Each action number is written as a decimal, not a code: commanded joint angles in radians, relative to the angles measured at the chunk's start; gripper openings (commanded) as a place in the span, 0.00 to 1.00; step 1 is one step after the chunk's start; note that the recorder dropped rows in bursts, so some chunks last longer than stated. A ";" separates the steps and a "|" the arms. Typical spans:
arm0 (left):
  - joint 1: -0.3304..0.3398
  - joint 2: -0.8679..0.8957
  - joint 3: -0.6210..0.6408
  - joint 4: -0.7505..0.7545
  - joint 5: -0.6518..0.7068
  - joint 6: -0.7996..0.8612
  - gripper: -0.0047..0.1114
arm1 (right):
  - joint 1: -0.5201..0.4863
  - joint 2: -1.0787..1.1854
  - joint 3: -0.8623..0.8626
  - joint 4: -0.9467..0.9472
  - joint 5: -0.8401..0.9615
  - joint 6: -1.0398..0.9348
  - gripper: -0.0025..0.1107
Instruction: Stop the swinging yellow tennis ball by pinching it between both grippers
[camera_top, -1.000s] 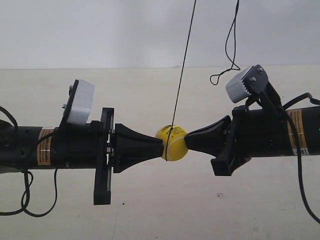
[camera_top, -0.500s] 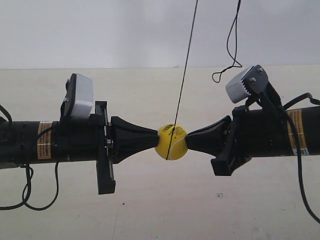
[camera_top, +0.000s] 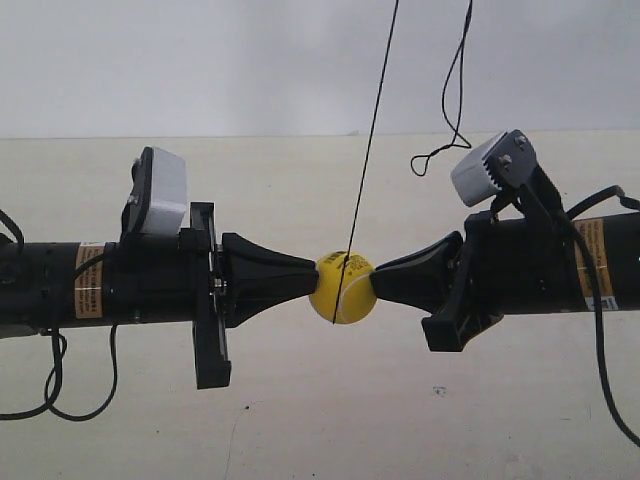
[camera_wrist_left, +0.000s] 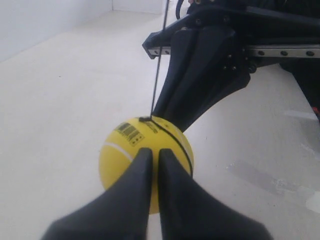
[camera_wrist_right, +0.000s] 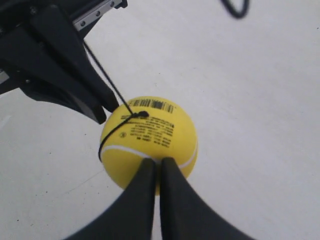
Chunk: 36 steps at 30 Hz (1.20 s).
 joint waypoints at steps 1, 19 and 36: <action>-0.002 -0.006 0.007 -0.013 0.000 0.003 0.08 | 0.000 -0.001 0.003 -0.002 0.003 -0.006 0.02; -0.002 -0.006 0.007 -0.004 -0.018 0.003 0.08 | 0.000 -0.001 0.003 -0.002 0.001 -0.006 0.02; -0.002 -0.008 0.007 0.010 -0.029 0.003 0.08 | 0.000 -0.003 0.003 -0.021 0.013 -0.006 0.02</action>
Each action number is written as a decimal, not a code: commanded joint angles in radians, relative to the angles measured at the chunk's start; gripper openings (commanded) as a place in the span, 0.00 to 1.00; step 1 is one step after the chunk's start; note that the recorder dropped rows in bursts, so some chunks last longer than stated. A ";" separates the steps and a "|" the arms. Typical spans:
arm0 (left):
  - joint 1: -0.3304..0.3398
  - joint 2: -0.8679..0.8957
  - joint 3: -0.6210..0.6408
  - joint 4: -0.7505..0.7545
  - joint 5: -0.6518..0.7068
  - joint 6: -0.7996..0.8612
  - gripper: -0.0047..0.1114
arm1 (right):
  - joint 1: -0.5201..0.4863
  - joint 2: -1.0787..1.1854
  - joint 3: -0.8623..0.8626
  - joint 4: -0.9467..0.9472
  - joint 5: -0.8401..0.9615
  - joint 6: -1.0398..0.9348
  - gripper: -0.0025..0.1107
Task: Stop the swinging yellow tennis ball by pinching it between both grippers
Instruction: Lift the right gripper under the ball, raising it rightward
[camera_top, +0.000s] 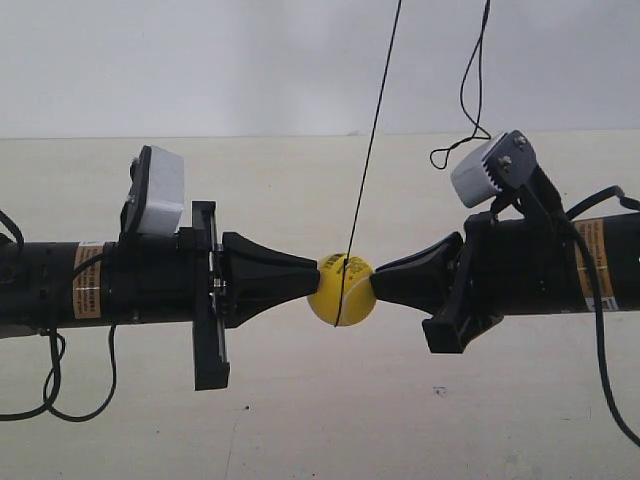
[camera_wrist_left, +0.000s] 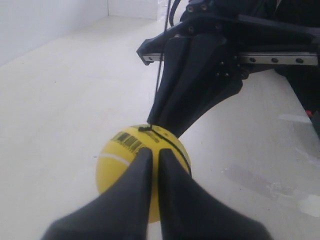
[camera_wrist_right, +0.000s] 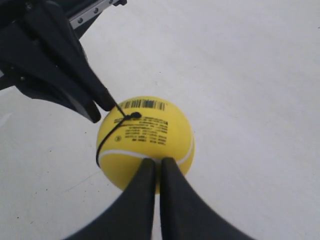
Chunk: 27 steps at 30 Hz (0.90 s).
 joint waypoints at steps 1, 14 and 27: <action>-0.002 -0.011 0.009 0.004 -0.007 0.003 0.08 | 0.000 -0.003 0.003 -0.014 0.020 -0.006 0.02; -0.002 -0.109 0.047 -0.098 0.083 0.005 0.08 | 0.000 -0.121 0.016 -0.012 0.123 0.013 0.02; -0.002 -0.062 0.047 -0.049 0.004 0.002 0.08 | 0.000 -0.132 0.038 0.032 0.270 0.015 0.02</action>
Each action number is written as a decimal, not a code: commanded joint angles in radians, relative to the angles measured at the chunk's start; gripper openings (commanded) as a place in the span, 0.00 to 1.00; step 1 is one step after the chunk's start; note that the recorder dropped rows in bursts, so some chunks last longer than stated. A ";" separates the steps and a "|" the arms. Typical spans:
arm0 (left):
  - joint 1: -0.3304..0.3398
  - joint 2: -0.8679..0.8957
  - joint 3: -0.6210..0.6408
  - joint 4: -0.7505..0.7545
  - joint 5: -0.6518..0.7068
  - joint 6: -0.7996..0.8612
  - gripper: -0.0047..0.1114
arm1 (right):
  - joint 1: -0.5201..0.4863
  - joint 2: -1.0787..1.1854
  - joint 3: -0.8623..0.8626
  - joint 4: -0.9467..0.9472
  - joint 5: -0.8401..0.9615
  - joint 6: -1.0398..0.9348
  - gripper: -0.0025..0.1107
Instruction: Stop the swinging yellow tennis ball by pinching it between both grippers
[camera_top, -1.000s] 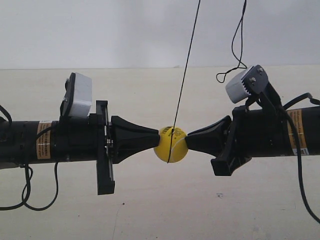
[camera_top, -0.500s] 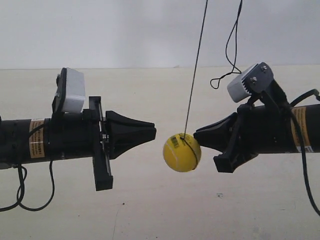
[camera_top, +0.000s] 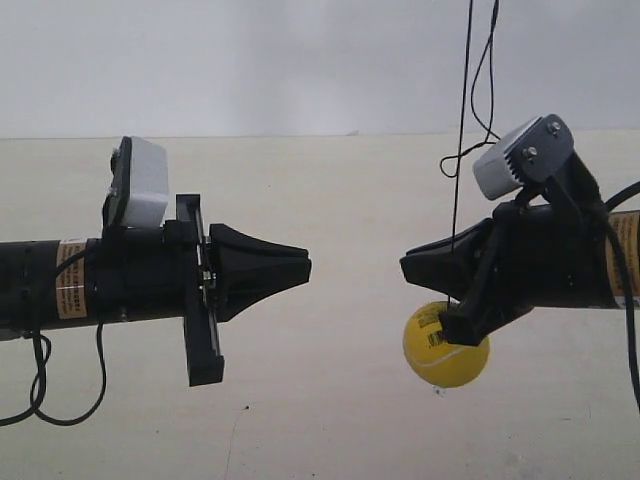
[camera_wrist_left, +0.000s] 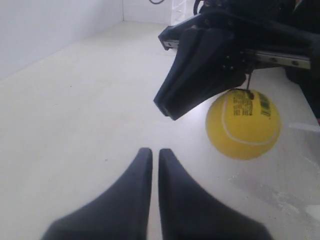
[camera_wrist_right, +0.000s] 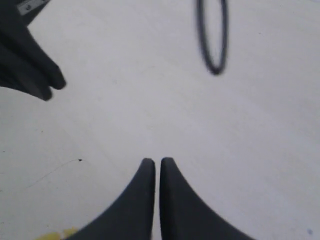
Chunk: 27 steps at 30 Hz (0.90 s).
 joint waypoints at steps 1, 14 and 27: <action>-0.002 0.003 0.007 0.002 -0.021 0.002 0.08 | 0.000 -0.010 0.003 0.033 0.137 0.014 0.02; -0.002 0.003 0.007 0.004 -0.012 0.002 0.08 | 0.000 -0.010 0.030 0.016 -0.070 0.001 0.02; -0.021 0.006 0.007 -0.007 0.006 0.020 0.08 | 0.000 0.141 0.028 0.121 -0.189 -0.139 0.02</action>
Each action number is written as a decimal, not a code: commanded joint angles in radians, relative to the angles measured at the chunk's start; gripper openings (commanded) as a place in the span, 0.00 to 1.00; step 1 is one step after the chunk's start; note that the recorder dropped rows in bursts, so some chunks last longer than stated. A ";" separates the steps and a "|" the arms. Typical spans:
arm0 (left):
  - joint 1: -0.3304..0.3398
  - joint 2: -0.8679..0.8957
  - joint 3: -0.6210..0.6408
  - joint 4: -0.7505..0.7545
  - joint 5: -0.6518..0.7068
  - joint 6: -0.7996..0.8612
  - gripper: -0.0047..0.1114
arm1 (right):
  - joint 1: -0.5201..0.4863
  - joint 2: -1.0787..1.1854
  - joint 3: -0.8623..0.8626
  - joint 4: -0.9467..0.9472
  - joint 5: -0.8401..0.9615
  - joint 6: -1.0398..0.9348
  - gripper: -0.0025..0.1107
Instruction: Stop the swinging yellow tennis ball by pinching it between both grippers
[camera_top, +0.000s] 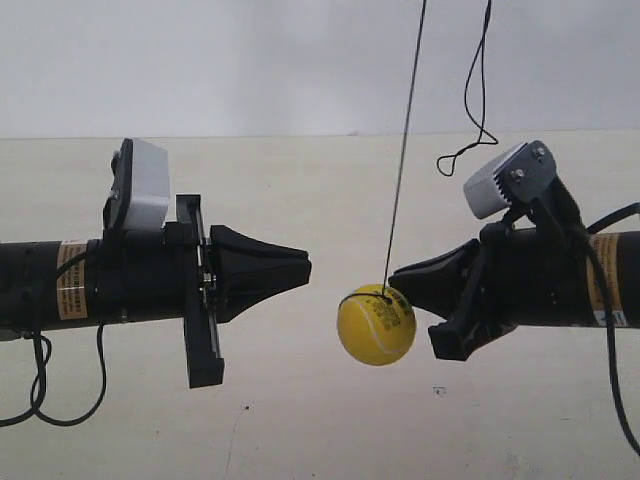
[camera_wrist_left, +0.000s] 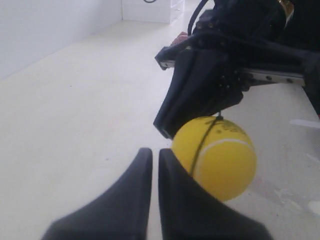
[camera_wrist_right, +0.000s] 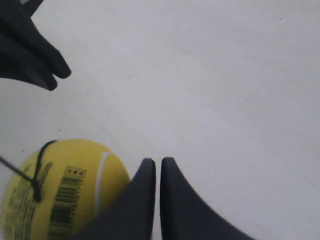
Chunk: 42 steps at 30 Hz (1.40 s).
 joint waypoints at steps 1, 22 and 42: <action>-0.025 0.006 0.007 -0.011 0.004 0.005 0.08 | 0.000 0.040 0.002 0.014 -0.120 -0.038 0.02; -0.068 0.073 0.004 0.029 -0.066 -0.035 0.08 | 0.000 0.026 0.002 0.012 -0.013 -0.036 0.02; -0.074 0.073 -0.004 0.029 -0.022 -0.035 0.08 | 0.000 -0.042 0.002 -0.139 -0.040 0.151 0.02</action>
